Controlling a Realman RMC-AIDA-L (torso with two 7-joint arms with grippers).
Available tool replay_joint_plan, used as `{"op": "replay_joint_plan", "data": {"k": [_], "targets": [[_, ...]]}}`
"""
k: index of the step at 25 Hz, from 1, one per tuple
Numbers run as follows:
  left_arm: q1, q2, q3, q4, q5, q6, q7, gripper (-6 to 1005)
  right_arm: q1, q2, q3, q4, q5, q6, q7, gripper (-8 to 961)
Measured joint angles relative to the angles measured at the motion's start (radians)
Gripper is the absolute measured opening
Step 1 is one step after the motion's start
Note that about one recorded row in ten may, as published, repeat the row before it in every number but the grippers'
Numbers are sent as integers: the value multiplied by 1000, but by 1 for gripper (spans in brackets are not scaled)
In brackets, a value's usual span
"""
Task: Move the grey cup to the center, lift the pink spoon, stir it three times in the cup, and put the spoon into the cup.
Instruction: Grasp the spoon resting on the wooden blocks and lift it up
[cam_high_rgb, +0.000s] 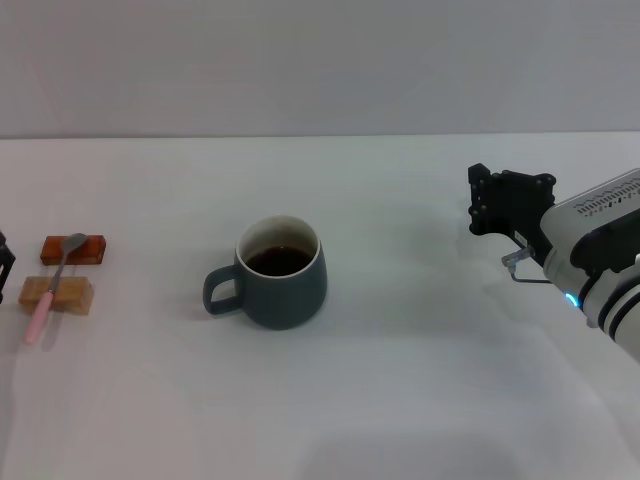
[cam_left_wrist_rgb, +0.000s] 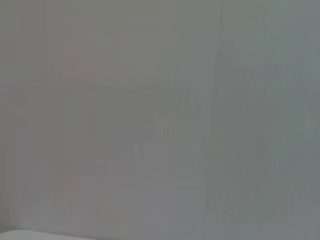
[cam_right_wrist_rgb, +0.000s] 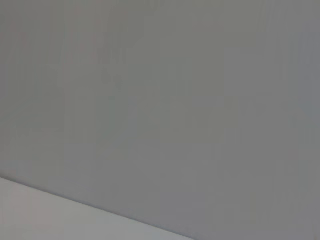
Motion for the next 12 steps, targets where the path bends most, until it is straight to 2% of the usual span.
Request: {"op": "replay_joint_plan", "data": {"k": [6,10,11,12], "targets": [[78,9,4,-108,2,-27,75,814,7,-2,12,-10,1,5,0,-1],[78,9,4,-108,2,-27,75,814,10,-2,13,-16,2,6,0,-1],[136,22,18,-194,38,-74,83,814,10,-2,14,-17,2,6,0,-1],[136,22,18,-194,38,-74,83,814,10,-2,14,-17,2,6,0,-1]]}}
